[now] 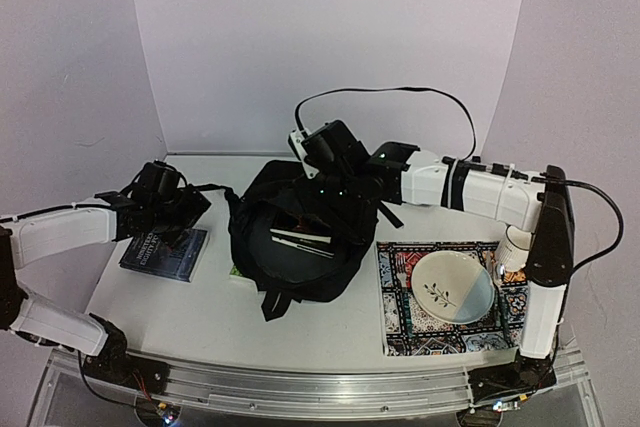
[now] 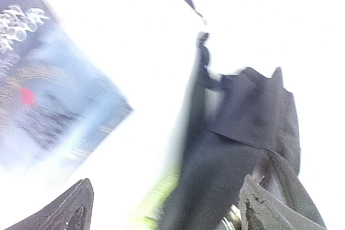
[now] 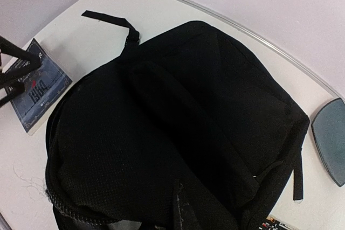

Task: Pack the student bag
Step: Move the book to the center of the board.

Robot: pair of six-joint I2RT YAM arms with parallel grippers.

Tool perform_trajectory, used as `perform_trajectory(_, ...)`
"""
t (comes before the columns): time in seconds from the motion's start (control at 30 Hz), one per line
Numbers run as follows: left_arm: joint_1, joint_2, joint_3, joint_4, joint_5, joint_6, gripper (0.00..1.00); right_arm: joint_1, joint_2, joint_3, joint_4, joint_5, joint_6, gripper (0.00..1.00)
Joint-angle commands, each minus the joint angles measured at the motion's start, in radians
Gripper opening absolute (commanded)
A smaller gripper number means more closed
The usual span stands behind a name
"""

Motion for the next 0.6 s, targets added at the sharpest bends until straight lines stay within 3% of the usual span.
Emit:
perform_trajectory(0.0, 0.167, 0.039, 0.039, -0.133, 0.055, 0.206, 0.97, -0.004, -0.071, -0.047, 0.012, -0.032, 0.008, 0.03)
perform_trajectory(0.27, 0.422, 0.189, 0.159, -0.153, 0.086, 0.419, 0.98, -0.003, -0.097, -0.122, -0.007, -0.083, 0.013, 0.07)
perform_trajectory(0.57, 0.483, 0.496, 0.347, -0.182, 0.046, 0.600, 0.98, -0.002, -0.136, -0.208, -0.023, -0.143, 0.061, 0.14)
